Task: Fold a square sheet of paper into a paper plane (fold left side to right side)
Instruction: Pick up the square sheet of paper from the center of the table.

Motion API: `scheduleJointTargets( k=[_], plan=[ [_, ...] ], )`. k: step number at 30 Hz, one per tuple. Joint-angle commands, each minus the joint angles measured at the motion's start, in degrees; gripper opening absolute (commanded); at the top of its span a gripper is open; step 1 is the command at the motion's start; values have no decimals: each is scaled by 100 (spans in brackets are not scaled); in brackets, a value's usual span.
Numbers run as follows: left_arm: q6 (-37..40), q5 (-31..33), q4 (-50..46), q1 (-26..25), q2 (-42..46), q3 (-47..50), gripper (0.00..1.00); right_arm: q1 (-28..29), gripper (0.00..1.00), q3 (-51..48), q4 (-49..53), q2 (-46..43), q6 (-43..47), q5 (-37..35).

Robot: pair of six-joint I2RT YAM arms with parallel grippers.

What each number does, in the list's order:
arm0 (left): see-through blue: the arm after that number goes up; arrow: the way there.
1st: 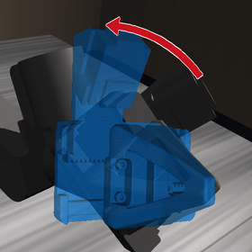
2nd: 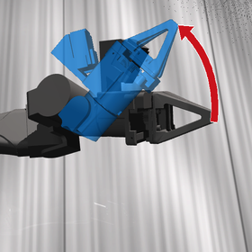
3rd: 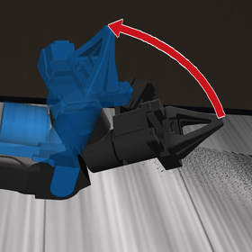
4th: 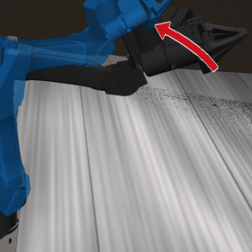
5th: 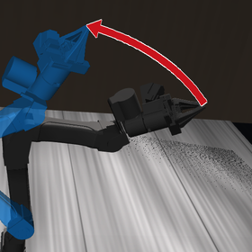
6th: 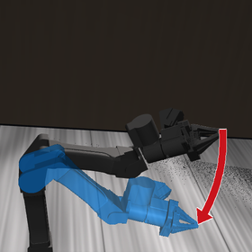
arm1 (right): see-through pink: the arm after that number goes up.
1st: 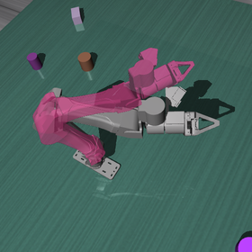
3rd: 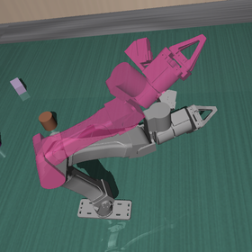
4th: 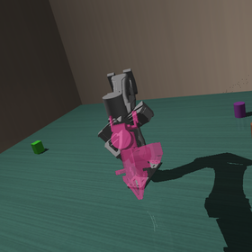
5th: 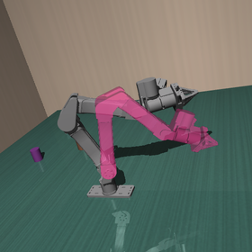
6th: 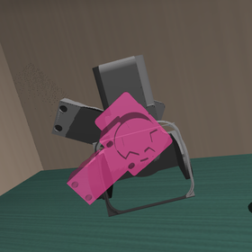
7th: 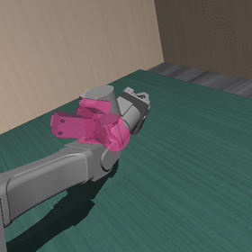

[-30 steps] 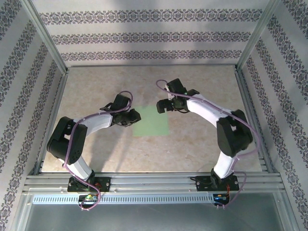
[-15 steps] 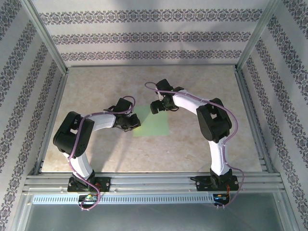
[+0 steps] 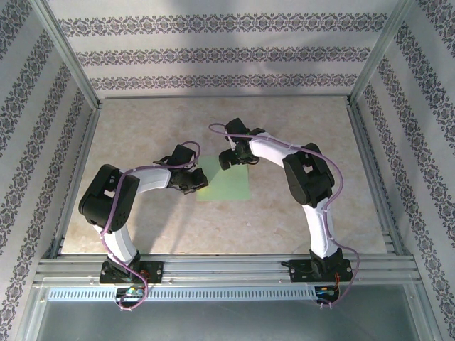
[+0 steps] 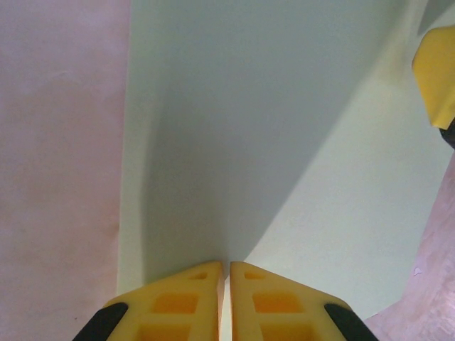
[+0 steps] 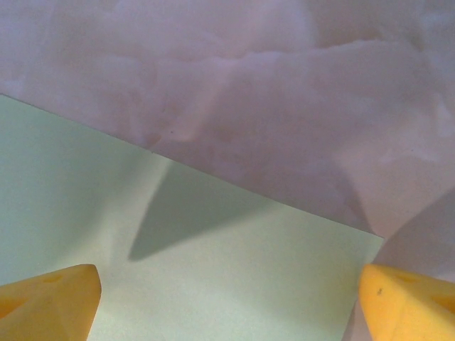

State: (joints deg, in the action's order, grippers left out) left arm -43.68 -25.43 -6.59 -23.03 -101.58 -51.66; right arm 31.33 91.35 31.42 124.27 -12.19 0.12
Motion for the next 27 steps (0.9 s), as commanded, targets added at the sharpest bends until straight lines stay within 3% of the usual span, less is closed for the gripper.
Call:
scheduleJointTargets(
  k=[1,11,27],
  plan=[
    [124,76,-40,0,-194,21,14,153,92,20,246,92,-107,87],
    [81,36,37,-1,-181,23,14,428,86,-220,320,-238,-260,223],
    [44,-15,148,-1,-206,46,14,530,56,-293,390,-360,-495,607]
  ],
)
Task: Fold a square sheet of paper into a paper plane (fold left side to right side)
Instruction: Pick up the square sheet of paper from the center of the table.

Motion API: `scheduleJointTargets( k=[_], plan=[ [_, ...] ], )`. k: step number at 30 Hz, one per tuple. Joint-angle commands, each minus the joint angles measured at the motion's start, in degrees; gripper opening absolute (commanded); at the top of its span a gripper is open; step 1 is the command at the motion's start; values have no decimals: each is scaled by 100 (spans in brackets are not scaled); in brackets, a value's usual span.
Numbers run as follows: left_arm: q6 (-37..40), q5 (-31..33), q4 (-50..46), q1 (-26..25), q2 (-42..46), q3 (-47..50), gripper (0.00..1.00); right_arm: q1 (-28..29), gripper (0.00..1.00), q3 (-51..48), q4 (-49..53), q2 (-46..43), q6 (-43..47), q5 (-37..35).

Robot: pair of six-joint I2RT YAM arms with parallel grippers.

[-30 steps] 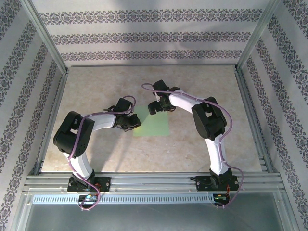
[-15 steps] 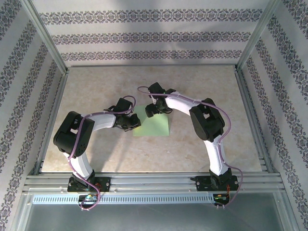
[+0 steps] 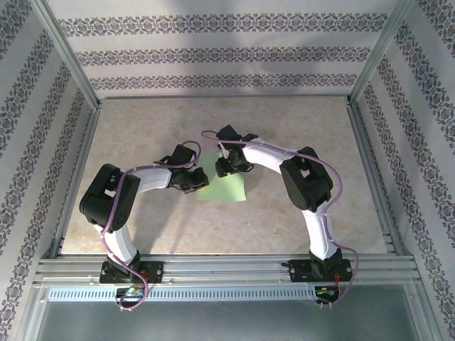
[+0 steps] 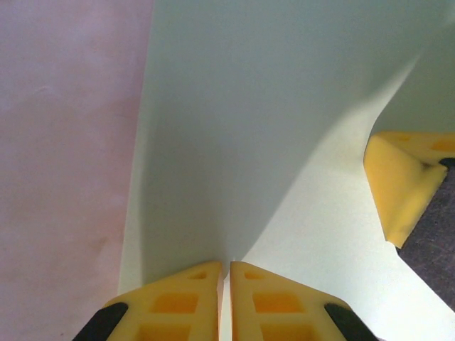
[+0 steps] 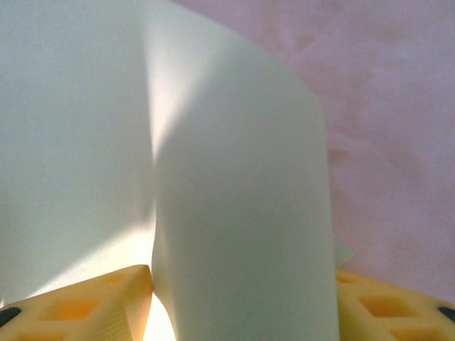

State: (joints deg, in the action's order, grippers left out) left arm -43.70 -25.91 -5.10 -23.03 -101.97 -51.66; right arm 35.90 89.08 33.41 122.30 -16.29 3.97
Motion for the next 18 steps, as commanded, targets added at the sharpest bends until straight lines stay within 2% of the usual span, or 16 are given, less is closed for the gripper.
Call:
scheduleJointTargets(
  k=[1,7,10,18],
  plan=[
    [46,34,2,-1,-163,38,14,75,54,-60,192,-177,-84,242],
    [69,133,146,-1,86,88,18,35,41,-146,210,-352,-23,421],
    [107,320,315,4,418,233,23,-52,34,-295,176,-530,23,659],
    [494,684,374,179,1403,557,32,-426,29,-1020,-279,-1363,-47,1718]
  ],
)
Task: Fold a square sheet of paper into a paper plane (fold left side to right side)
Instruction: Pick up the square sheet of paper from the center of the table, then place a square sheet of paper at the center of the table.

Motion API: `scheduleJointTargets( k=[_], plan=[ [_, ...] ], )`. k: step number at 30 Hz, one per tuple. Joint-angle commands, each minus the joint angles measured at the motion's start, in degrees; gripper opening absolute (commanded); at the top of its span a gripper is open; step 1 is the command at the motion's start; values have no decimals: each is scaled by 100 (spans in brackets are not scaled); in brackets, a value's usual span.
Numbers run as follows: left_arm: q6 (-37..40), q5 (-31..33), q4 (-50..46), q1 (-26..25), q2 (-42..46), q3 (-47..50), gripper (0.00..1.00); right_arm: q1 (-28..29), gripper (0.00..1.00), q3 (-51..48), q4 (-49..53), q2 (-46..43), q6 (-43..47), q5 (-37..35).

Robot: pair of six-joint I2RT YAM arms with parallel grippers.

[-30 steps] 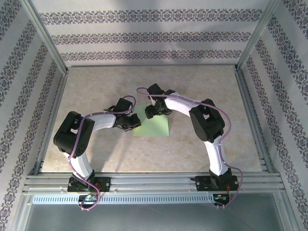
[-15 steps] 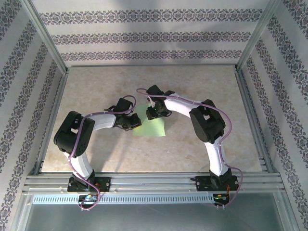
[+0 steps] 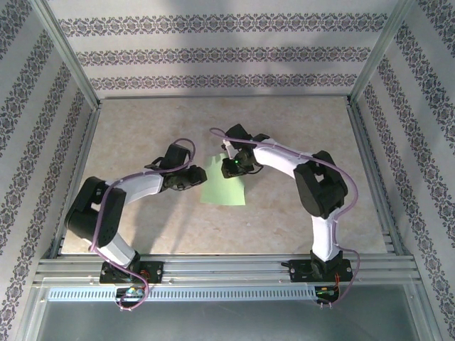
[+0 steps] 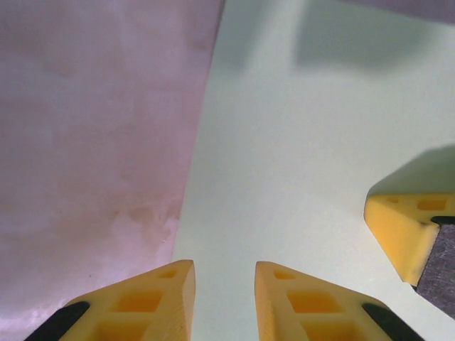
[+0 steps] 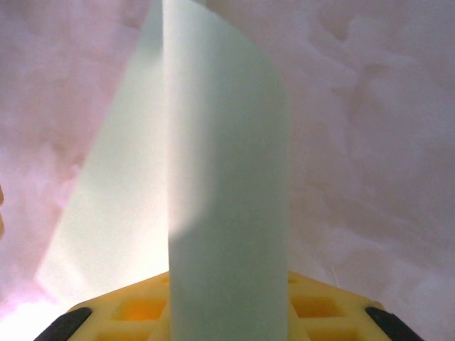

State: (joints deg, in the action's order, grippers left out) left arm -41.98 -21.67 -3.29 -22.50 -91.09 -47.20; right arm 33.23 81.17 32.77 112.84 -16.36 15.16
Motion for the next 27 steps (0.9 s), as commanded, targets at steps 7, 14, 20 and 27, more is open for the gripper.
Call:
scheduleJointTargets(
  k=[7,14,20,27],
  plan=[
    [699,-653,1056,550,1244,635,47,-775,28,-897,-584,-1492,-34,1803],
    [1180,-1440,2240,592,2357,1063,76,-1609,26,-1298,-745,-2762,-17,3223],
    [1144,-2693,3227,589,2684,958,93,-2047,23,-1448,-947,-3751,41,4498],
    [352,-3794,4849,574,2375,700,100,-2041,22,-1502,-1194,-4618,65,5616]
  ],
)
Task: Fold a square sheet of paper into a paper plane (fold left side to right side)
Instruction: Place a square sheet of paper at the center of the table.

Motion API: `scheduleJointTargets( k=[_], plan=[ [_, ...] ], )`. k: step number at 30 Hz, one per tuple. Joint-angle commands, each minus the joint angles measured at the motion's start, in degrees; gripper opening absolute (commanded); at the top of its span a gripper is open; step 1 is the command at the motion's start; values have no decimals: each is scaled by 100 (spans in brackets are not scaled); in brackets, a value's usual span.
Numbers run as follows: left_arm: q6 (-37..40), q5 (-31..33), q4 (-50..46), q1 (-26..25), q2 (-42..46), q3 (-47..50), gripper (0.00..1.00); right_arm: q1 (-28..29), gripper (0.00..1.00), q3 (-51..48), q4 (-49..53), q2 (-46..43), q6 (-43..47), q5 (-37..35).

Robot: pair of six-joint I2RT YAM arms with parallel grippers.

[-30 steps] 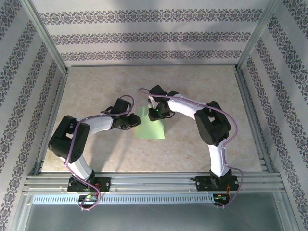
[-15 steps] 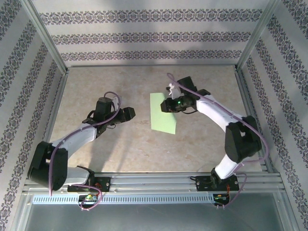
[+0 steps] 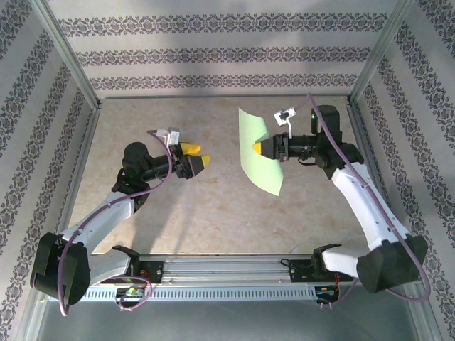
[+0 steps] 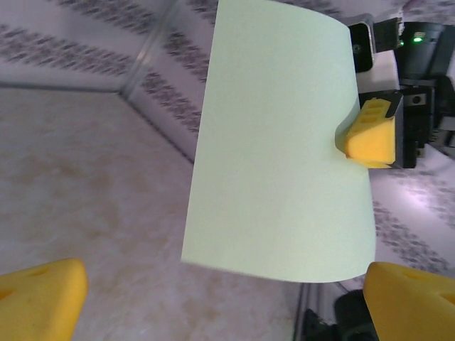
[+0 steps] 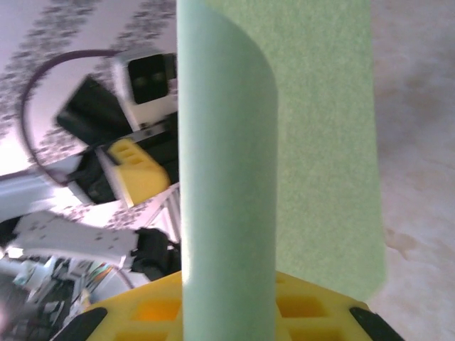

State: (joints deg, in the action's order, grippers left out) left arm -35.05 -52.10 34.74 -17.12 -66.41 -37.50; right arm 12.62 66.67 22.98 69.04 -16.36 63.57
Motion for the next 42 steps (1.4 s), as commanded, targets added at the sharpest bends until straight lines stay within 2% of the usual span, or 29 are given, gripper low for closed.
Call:
scheduleJointTargets(
  k=[1,6,13,15,17,18,20,22,23,25,30,31,33,38,42],
  plan=[
    [-390,-828,1061,34,-147,-349,100,42,21,-44,-260,-338,19,841],
    [-532,-1215,1009,-102,-384,-750,100,414,20,-19,-321,-591,-43,887],
    [-532,-1515,903,-510,-639,-1100,100,891,19,87,-338,-358,67,648],
    [-512,-1564,868,-600,-702,-1175,95,968,19,129,-330,-268,95,563],
    [-503,-1615,883,-642,-740,-1207,86,962,19,151,-275,-194,161,459],
    [-512,-1615,922,-643,-746,-1195,77,941,20,153,-220,-174,227,374],
    [-482,-1592,927,-643,-735,-1176,48,864,22,122,-140,-154,299,191],
    [-400,-1536,803,-643,-733,-1172,25,785,25,65,-101,-154,325,75],
    [-308,-1502,670,-643,-725,-1177,14,741,26,42,-46,-145,350,-12],
    [-82,-1382,312,-643,-700,-1199,0,666,31,-15,8,-158,392,-144],
    [395,-987,-637,-639,-672,-1227,0,468,46,-151,98,-197,412,-543],
    [403,-913,-735,-643,-697,-1225,0,428,53,-178,104,-197,406,-619],
    [410,-736,-949,-634,-761,-1217,0,362,59,-245,123,-222,380,-904],
    [291,-208,-1595,-627,-1129,-1188,0,127,83,-435,174,-160,149,-1701],
    [164,105,-2235,-575,-1702,-1174,0,17,86,-631,185,30,-104,-2112]
  ],
)
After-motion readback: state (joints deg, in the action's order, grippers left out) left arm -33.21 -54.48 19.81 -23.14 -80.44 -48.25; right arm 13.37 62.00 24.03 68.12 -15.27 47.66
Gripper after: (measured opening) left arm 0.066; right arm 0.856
